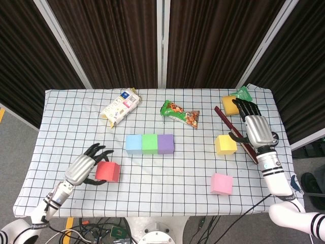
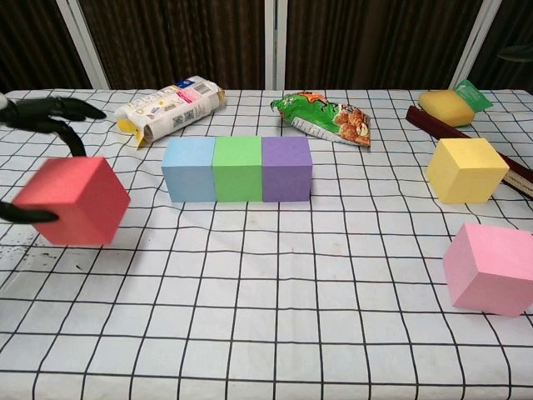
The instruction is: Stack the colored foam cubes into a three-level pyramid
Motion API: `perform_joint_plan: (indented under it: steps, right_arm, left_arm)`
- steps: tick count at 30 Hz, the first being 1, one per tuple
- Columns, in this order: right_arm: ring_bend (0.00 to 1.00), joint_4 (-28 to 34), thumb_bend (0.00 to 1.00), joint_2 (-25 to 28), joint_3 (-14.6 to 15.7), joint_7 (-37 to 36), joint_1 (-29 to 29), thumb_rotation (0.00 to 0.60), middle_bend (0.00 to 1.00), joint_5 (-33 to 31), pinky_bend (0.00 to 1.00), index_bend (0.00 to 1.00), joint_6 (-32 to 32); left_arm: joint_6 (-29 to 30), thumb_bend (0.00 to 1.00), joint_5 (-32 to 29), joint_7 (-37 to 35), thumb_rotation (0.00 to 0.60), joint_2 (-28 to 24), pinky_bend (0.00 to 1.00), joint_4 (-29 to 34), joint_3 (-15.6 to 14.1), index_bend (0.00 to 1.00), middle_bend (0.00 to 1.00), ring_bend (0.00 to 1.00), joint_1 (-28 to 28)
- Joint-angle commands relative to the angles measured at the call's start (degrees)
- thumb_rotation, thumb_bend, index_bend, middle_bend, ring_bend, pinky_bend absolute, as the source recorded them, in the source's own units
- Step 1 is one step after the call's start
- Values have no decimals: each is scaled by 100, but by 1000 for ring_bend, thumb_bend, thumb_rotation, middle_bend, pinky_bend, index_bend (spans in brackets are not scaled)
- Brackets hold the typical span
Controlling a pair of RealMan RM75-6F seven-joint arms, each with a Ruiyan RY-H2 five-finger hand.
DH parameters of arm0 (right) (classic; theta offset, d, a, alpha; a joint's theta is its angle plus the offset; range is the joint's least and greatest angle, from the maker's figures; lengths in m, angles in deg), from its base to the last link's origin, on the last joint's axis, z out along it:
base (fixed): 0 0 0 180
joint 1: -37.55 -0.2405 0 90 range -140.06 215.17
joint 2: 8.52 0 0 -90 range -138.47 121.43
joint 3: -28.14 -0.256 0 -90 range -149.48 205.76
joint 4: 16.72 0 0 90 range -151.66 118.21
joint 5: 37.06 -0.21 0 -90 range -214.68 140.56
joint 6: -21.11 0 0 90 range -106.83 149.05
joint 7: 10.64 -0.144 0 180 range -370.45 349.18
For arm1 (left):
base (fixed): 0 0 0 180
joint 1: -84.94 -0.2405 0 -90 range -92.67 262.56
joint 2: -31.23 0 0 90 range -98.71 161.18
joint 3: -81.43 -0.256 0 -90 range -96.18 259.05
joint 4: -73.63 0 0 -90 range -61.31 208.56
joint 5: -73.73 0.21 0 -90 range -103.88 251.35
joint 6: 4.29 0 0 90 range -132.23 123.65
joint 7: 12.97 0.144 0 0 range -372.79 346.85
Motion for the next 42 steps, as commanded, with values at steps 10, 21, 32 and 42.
perform_joint_plan:
  steps: [10,21,32,42]
  right_arm:
    - [0,79,132,89,-20,-59,187,600,48,-138,0,0,-115]
    - [0,257,123,235,-30,-45,414,600,48,-99,0,0,-396]
    - [0,63,131,188,-9,-126,502,600,48,-117,0,0,-378]
    - [0,-73,132,183,4,-298,580,600,47,-81,0,0,-341]
  left_arm:
    - [-539,203,-2698,1975,600,-479,40,1731,1546,128,519,110,730]
    - [-1041,199,-3732,2756,600,365,39,1304,1750,119,499,110,1443]
    - [-1235,199,-4038,3240,600,780,35,1019,1731,107,487,110,1901]
    - [-1296,198,-3820,3528,600,1054,22,583,1504,102,468,110,2106]
